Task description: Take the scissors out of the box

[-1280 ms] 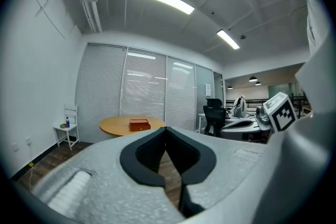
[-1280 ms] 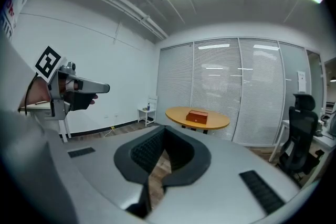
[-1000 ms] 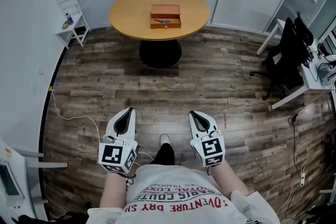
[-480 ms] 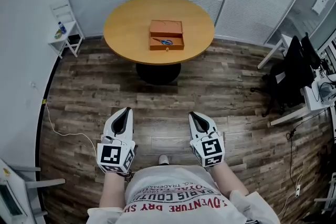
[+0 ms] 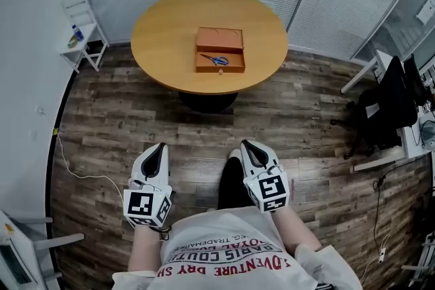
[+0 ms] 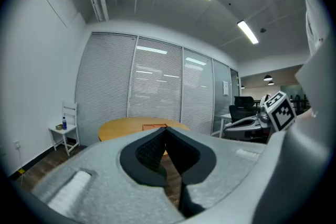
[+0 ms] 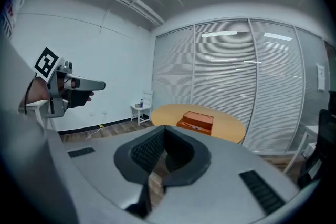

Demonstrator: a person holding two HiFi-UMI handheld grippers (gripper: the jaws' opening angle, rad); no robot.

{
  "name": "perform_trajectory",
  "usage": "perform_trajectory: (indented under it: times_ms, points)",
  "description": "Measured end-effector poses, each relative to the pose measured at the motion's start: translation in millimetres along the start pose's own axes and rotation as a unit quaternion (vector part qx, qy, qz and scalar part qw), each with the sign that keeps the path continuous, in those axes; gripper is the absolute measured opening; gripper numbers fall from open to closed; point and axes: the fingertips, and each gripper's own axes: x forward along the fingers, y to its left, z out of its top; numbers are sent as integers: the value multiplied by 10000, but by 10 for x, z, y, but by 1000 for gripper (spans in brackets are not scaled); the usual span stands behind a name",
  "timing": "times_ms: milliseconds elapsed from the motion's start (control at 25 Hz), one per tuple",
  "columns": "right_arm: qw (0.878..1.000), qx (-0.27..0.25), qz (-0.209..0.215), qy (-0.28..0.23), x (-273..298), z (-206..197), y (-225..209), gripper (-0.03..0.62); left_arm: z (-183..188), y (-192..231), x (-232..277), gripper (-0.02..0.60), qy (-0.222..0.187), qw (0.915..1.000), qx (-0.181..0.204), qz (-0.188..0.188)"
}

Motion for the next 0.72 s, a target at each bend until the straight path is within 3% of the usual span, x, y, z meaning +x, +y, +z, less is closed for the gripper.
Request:
perform_trajectory:
  times_ms: [240, 520, 720]
  points:
    - [9998, -17, 185, -32, 848, 136, -617, 8, 41, 237, 909, 8, 106, 9998, 98, 123]
    - [9990, -13, 436, -61, 1858, 484, -1561, 8, 305, 627, 2174, 8, 101, 9982, -33, 597]
    - [9982, 3, 606, 44, 2570, 593, -2102, 8, 460, 842, 3019, 8, 74, 9976, -78, 677]
